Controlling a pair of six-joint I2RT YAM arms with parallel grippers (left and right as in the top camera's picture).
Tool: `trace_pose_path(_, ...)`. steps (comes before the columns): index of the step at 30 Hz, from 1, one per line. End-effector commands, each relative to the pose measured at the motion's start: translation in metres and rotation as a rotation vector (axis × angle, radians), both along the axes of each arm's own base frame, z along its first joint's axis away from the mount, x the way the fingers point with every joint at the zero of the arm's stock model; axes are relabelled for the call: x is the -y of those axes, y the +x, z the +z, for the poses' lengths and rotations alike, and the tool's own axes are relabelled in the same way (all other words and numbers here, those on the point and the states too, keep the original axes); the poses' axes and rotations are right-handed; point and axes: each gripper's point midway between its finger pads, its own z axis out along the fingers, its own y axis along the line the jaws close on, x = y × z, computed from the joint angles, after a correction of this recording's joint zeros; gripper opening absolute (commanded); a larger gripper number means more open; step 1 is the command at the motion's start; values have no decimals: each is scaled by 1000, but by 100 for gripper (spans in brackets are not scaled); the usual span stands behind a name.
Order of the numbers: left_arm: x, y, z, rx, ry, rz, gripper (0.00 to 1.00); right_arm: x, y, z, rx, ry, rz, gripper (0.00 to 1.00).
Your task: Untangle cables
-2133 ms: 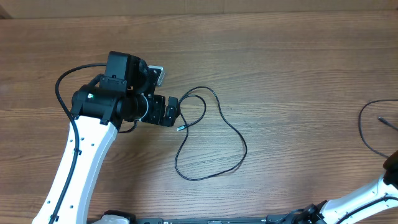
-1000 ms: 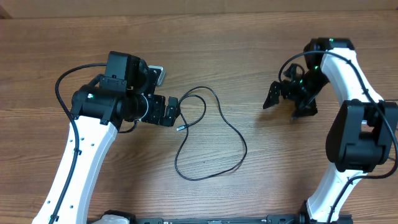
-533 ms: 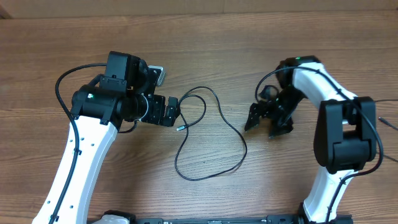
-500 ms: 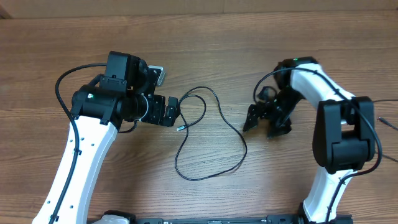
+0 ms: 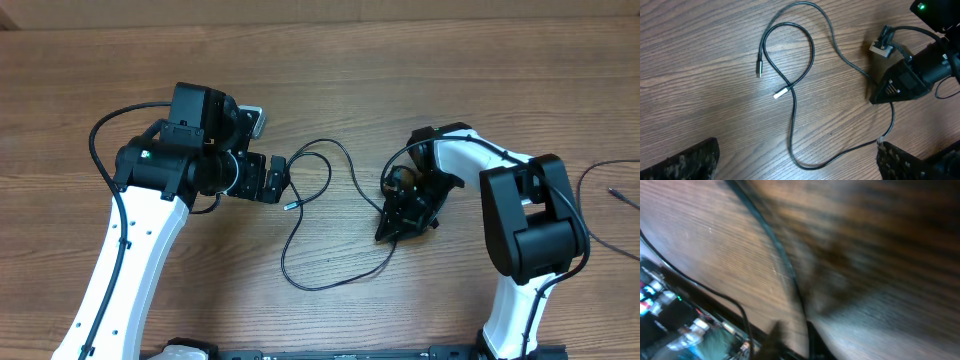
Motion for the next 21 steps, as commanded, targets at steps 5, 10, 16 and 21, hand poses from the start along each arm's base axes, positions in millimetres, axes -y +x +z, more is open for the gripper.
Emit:
trace_pose_path(5, 2, 1, 5, 22, -3, -23, 100, 15, 16, 13, 7, -94, -7, 4)
trace_pose_path(10, 2, 1, 5, 22, -3, -23, 100, 44, 66, 51, 140, -236, 8, 4)
trace_pose_path(16, 2, 1, 5, 22, -3, -23, 100, 92, 156, 135, 458, -416, -119, 4)
trace_pose_path(21, 2, 1, 5, 22, -3, -23, 100, 142, 232, 243, 852, -441, -336, 4)
